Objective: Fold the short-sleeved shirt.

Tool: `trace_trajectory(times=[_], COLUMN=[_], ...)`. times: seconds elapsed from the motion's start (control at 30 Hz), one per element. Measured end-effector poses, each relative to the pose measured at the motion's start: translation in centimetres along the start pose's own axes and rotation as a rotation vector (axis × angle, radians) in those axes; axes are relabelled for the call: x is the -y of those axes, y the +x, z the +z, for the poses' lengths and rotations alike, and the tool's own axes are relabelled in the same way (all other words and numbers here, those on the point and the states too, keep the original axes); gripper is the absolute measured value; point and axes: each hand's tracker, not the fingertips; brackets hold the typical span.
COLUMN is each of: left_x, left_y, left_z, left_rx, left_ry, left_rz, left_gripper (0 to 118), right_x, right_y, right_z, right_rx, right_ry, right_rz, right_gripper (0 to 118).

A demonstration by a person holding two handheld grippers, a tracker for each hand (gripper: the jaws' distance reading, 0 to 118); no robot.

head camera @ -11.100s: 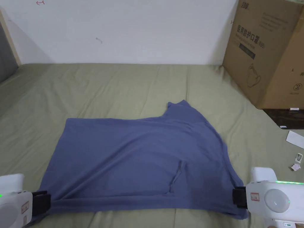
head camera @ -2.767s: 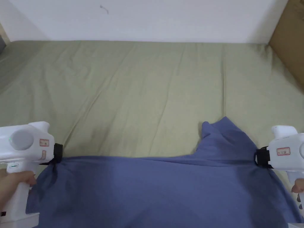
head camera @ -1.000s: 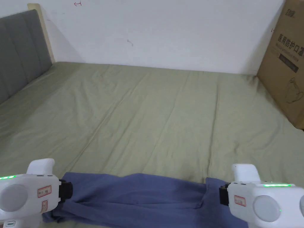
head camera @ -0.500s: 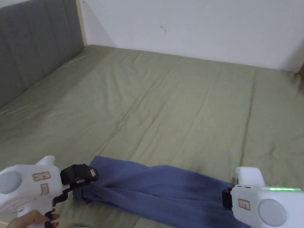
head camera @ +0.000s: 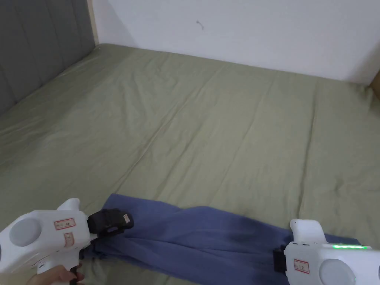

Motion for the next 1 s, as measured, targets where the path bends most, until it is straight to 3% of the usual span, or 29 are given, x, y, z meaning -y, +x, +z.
trace_trajectory(times=[0.03, 0.1, 0.13, 0.17, 0.23, 0.6, 0.8, 1.0], left_x=[-0.2, -0.6, -0.9, -1.2, -1.5, -3.1, -4.5, -2.7], left_y=[0.3, 0.7, -0.1, -1.0, -1.6, -1.0, -1.8, 3.5], left_z=[-0.2, -0.3, -0.2, -0.1, 0.1, 3.8, 6.6, 7.5], left_rx=[-0.031, -0.16, -0.128, 0.01, 0.029, -0.049, -0.117, -0.111], left_ry=[0.001, 0.007, 0.006, -0.03, -0.023, 0.029, 0.088, 0.127], left_rz=[-0.019, -0.083, -0.063, 0.028, 0.114, -0.039, -0.016, -0.172], left_gripper=[94, 27, 13, 12, 11, 11, 11, 11], right_x=[0.1, 0.3, 0.3, 0.3, 0.3, -0.3, 0.1, 0.9], right_y=[0.0, 0.0, 0.0, 0.0, 0.1, 2.3, 3.7, 5.2], right_z=[-0.2, -0.4, -0.4, -0.5, -0.5, 0.7, 1.0, 1.6], right_rx=[0.001, 0.001, -0.003, -0.011, -0.014, -0.018, -0.007, -0.008], right_ry=[-0.005, -0.019, -0.021, -0.024, -0.027, 0.003, 0.012, 0.021], right_rz=[0.0, 0.0, -0.004, -0.008, -0.019, -0.088, -0.123, -0.176], right_gripper=[0, 0, 0, 0, 0, 0, 0, 0])
